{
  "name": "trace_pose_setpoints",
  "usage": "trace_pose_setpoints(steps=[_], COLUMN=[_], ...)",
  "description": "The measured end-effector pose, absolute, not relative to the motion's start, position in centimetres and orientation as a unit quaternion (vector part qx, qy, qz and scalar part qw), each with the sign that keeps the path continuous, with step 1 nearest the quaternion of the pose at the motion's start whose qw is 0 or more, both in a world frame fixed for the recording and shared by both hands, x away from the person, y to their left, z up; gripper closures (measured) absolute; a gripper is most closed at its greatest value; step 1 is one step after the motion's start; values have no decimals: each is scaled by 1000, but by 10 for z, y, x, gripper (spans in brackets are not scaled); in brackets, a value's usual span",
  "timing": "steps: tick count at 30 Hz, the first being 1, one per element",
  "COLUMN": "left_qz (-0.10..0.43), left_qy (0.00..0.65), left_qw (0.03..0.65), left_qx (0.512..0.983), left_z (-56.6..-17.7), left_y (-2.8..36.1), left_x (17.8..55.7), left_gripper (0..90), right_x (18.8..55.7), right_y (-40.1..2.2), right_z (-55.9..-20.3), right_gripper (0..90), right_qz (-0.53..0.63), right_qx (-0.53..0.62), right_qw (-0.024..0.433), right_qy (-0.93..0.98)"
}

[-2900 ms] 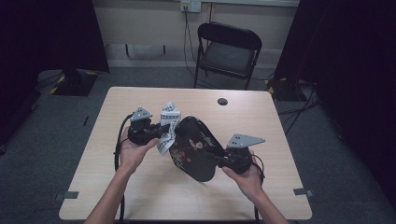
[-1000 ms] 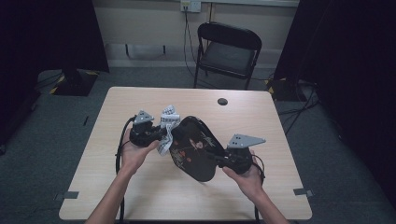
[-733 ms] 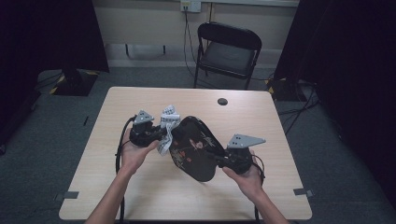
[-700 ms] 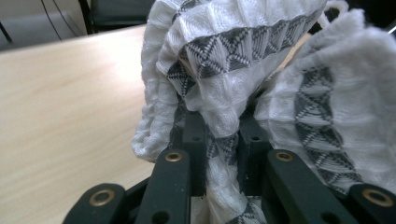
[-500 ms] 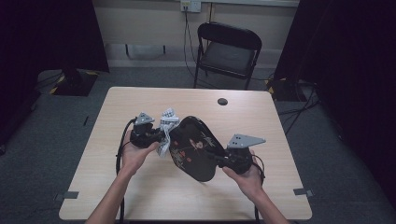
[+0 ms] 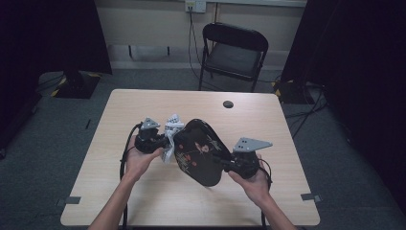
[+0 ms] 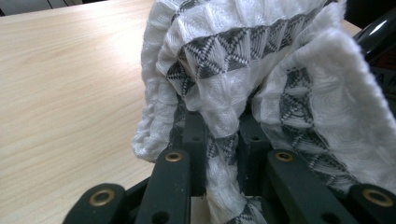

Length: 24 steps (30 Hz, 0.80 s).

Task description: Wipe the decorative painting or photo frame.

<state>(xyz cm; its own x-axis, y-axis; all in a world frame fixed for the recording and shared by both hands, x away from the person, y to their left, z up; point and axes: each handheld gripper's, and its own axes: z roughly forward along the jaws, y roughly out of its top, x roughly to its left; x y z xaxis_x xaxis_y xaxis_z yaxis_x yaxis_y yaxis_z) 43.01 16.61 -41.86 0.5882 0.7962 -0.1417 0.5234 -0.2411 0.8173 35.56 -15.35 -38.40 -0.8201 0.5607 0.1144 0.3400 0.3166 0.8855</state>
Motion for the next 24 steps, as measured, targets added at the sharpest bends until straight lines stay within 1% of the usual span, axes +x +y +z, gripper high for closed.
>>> trace_pose_setpoints(steps=[4,7,12,16,24], left_qz=[159,163,159,143,149], left_qy=[415,412,421,427,421], left_qw=[478,475,453,442,452], left_qx=[758,760,770,776,772], left_z=[-403,-402,-417,-426,-417], left_y=[167,167,167,167,168], left_x=[425,424,425,427,425], left_gripper=[772,773,772,772,770], right_x=[356,356,356,357,357], right_y=[-154,-155,-154,-156,-157], right_z=[-384,-384,-384,-384,-385], right_gripper=[802,802,802,802,803], right_qz=[514,515,515,515,516], right_qx=[280,281,281,283,284], right_qw=[105,105,106,106,104], right_qy=[804,803,803,802,801])
